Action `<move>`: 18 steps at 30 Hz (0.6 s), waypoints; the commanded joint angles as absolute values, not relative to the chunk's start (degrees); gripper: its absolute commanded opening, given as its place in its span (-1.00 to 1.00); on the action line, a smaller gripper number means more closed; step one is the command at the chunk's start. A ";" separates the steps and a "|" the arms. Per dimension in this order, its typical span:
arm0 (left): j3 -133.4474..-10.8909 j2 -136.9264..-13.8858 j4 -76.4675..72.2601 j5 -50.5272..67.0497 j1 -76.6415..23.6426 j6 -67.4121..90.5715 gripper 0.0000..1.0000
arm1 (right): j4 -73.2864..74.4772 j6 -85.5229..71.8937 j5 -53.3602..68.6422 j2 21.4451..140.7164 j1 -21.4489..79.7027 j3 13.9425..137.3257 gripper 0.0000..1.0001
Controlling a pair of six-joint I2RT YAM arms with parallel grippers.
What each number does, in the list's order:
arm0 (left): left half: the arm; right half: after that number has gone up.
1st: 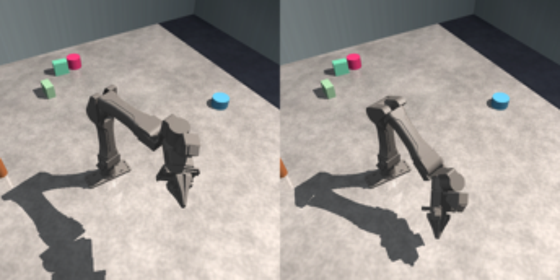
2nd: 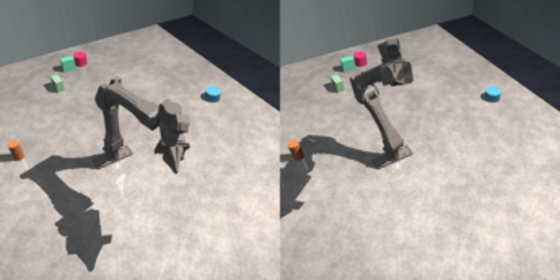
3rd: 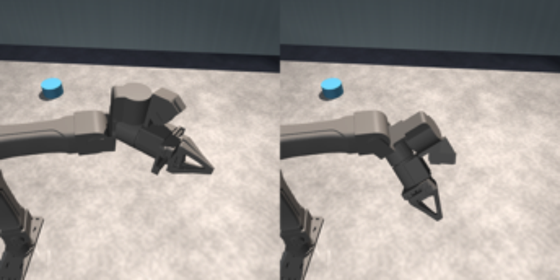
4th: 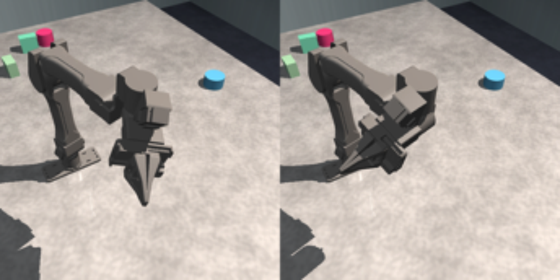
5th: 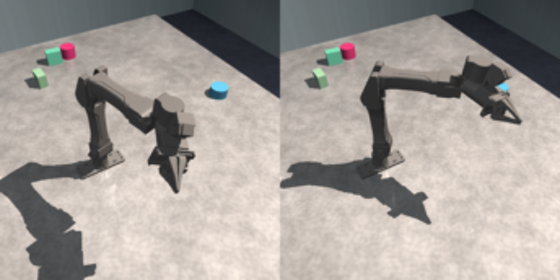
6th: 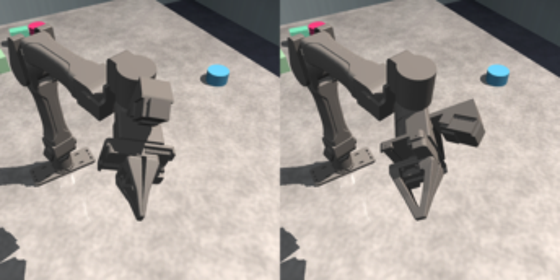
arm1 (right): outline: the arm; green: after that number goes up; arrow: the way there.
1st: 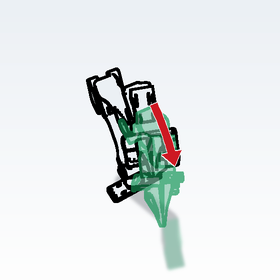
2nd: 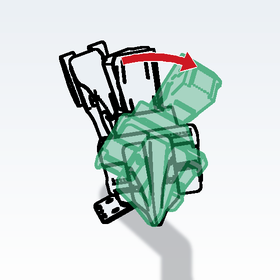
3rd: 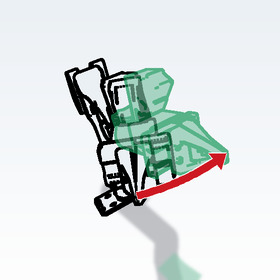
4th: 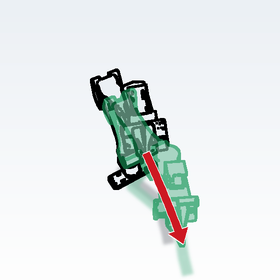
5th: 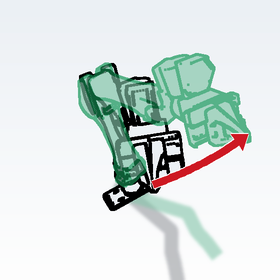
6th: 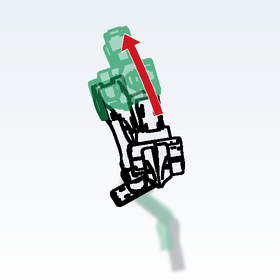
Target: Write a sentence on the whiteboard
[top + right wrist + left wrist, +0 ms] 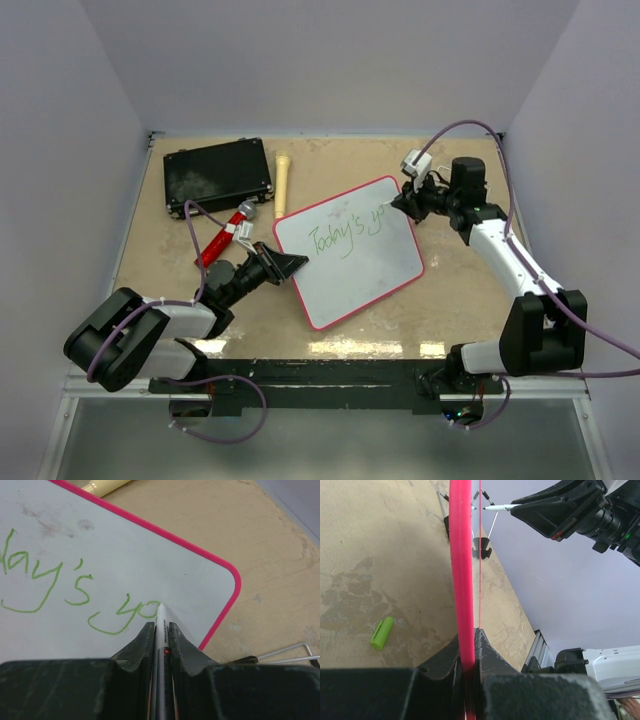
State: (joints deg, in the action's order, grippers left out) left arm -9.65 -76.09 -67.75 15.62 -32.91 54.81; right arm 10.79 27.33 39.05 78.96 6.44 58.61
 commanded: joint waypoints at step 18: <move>-11.07 -76.64 -72.69 17.75 -33.22 50.98 -1.00 | 9.40 27.33 39.20 80.07 5.10 59.06 -1.00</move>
State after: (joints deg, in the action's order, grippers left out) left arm -9.65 -76.27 -68.07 15.90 -32.91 54.46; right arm 10.68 27.14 38.37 79.48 5.19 58.59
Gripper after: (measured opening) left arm 0.104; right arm 0.160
